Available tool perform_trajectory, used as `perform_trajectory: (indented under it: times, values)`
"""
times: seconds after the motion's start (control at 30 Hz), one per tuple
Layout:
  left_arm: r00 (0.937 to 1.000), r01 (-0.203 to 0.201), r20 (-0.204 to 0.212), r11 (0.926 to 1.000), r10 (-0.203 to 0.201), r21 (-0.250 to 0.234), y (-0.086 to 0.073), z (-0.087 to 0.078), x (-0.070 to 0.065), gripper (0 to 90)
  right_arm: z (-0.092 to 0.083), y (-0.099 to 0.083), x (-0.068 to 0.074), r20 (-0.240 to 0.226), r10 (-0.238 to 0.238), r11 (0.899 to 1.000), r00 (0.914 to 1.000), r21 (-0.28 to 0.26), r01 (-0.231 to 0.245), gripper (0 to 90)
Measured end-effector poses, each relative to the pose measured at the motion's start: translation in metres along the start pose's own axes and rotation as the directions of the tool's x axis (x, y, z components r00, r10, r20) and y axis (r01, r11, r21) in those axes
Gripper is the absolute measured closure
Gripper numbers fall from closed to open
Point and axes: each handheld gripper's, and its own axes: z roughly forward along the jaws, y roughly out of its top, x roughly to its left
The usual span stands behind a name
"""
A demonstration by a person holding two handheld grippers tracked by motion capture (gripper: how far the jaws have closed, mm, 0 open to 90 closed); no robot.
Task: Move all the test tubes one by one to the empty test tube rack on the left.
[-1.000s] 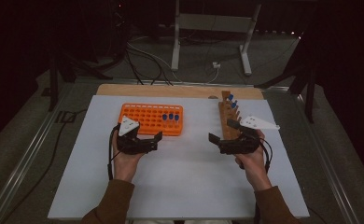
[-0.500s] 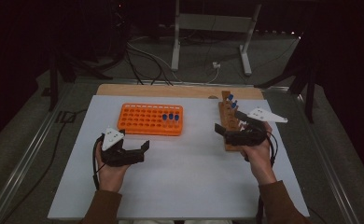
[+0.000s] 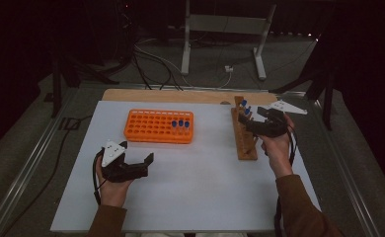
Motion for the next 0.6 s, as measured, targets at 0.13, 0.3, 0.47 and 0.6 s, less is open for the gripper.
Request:
perform_trajectory:
  times: [0.13, 0.3, 0.47, 0.6]
  values:
    - [1.0000, 0.008, -0.006, 1.0000, -0.008, 0.003, -0.002, 0.001, 0.002, 0.9, 0.013, 0.001, -0.010, 0.066, -0.017, 0.999, 0.9977, 0.038, 0.014, 17.0]
    - [0.9996, 0.025, -0.013, 0.9997, -0.025, 0.008, -0.005, 0.000, 0.005, 0.9, 0.029, -0.003, -0.022, 0.121, 0.001, 0.997, 0.9927, 0.078, -0.011, 31.1]
    - [0.9992, 0.037, -0.016, 0.9993, -0.037, 0.002, -0.005, -0.002, 0.008, 0.9, 0.048, -0.010, -0.027, 0.154, -0.007, 0.993, 0.9880, 0.119, -0.012, 48.8]
    - [0.9993, 0.035, -0.016, 0.9994, -0.035, 0.004, -0.005, -0.001, 0.008, 0.9, 0.059, -0.013, -0.031, 0.189, 0.006, 0.991, 0.9820, 0.128, -0.031, 56.7]
